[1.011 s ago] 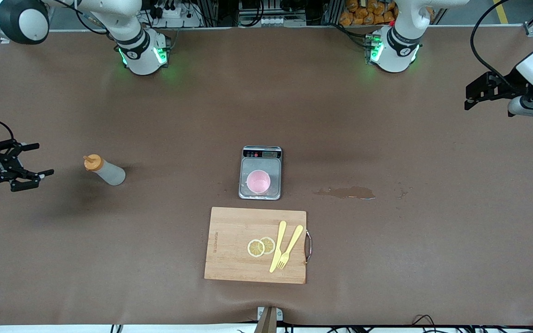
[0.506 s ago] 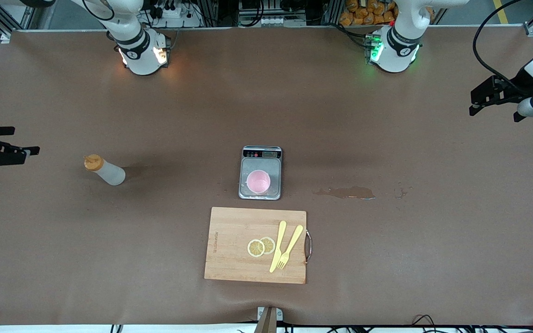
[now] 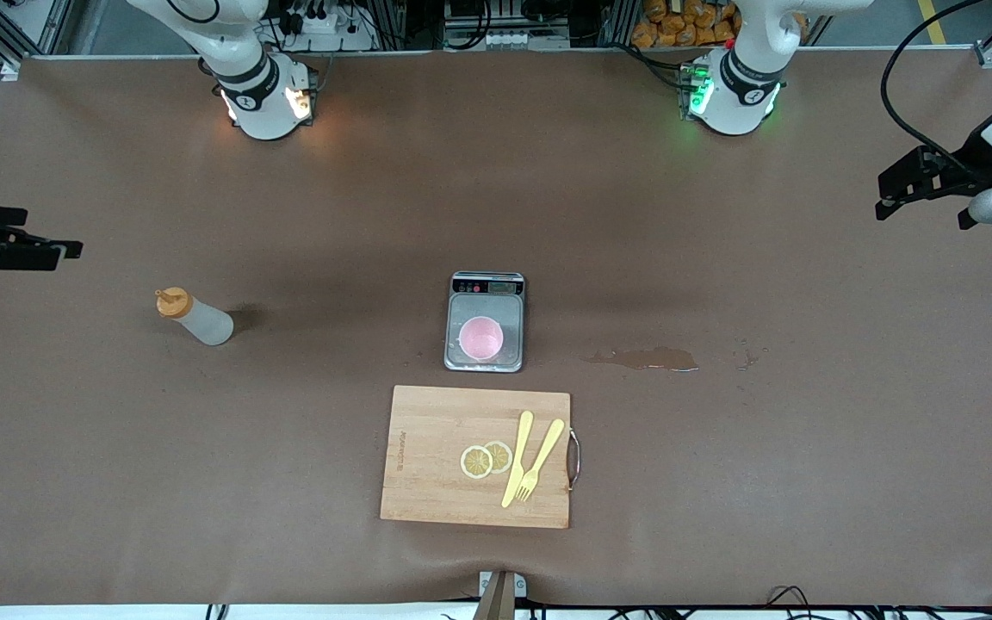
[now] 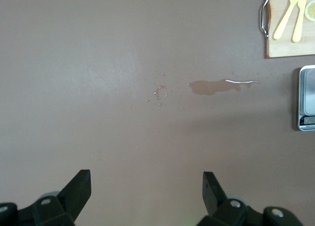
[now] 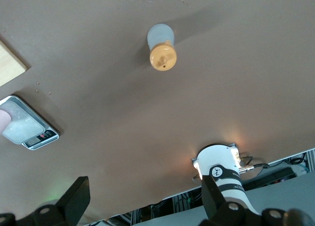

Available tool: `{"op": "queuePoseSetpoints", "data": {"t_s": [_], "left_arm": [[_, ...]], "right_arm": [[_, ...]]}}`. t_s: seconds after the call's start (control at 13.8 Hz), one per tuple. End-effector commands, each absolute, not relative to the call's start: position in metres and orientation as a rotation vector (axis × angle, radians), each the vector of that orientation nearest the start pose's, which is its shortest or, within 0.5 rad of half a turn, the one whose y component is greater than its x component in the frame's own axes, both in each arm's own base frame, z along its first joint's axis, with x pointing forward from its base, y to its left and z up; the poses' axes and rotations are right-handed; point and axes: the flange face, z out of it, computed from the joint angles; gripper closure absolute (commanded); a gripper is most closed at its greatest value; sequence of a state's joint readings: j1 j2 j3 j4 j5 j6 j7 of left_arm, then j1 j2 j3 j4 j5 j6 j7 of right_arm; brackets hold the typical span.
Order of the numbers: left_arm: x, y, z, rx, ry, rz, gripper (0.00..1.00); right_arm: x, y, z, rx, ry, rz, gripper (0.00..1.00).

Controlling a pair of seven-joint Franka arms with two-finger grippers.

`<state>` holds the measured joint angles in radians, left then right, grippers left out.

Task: Add sauce to pink cup with both arms

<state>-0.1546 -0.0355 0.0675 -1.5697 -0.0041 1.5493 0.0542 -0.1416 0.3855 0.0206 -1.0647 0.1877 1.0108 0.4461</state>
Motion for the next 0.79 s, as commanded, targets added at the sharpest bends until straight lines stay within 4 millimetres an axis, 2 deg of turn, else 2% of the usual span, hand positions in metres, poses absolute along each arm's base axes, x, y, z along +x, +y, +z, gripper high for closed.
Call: {"op": "queuePoseSetpoints", "data": {"t_s": [0.0, 0.22, 0.29, 0.43, 0.65, 0.72], "left_arm": [[0.538, -0.043, 0.655, -3.129, 0.191, 0.005, 0.0], [0.538, -0.044, 0.657, -3.131, 0.196, 0.0, 0.0], [0.538, -0.044, 0.656, -3.129, 0.196, 0.002, 0.0], [0.538, -0.043, 0.656, -3.129, 0.194, 0.005, 0.0], [0.538, -0.043, 0.656, -3.129, 0.194, 0.007, 0.0], [0.538, -0.043, 0.655, -3.129, 0.194, 0.012, 0.0]], "right_arm": [[0.568, -0.035, 0.614, -2.909, 0.695, 0.578, 0.0], [0.53, -0.012, 0.64, -2.966, 0.541, 0.381, 0.0], [0.525, -0.007, 0.648, -3.009, 0.464, 0.314, 0.0], [0.53, 0.002, 0.655, -3.051, 0.357, 0.227, 0.0], [0.539, -0.006, 0.655, -3.062, 0.011, 0.108, 0.0], [0.54, -0.007, 0.653, -3.063, -0.012, 0.1, 0.0]]}}
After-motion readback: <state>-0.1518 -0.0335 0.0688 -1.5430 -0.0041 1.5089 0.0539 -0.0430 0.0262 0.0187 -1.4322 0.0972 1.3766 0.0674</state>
